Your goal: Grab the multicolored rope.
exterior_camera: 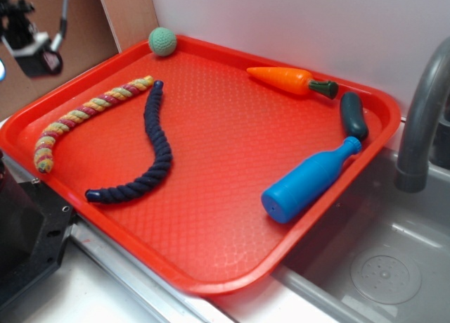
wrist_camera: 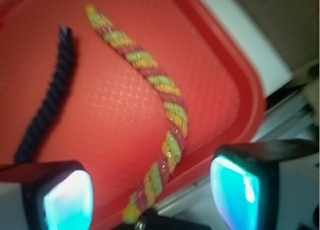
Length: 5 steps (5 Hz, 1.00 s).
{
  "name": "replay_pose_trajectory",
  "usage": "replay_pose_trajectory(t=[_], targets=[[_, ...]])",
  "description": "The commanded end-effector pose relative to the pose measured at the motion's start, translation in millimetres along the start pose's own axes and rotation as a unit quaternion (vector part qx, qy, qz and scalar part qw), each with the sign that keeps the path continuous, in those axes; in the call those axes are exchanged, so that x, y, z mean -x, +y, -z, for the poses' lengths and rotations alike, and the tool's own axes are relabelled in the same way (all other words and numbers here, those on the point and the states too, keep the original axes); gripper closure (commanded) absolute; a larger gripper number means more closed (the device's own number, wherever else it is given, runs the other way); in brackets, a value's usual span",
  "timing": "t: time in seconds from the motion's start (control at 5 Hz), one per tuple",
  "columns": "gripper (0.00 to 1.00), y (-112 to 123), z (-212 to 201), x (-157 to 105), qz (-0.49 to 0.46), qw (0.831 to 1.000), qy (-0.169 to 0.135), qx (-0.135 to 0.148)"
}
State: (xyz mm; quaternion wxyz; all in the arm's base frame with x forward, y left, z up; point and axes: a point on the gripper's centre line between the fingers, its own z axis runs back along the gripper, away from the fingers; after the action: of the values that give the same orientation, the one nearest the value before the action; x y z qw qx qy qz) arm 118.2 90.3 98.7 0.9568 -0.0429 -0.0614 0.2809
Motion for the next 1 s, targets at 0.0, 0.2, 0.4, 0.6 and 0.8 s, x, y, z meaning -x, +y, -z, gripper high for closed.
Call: replay_pose_trajectory(t=[0.0, 0.2, 0.4, 0.6, 0.8], targets=[[0.00, 10, 38, -4, 0.011, 0.999, 0.008, -0.031], [0.00, 13, 65, 3, 0.016, 0.998, 0.039, -0.056], [0.00, 13, 86, 15, 0.039, 0.995, 0.056, -0.067], [1.00, 16, 93, 26, 0.031, 0.995, 0.059, -0.077], [1.00, -1, 75, 12, 0.047, 0.996, 0.053, -0.061]])
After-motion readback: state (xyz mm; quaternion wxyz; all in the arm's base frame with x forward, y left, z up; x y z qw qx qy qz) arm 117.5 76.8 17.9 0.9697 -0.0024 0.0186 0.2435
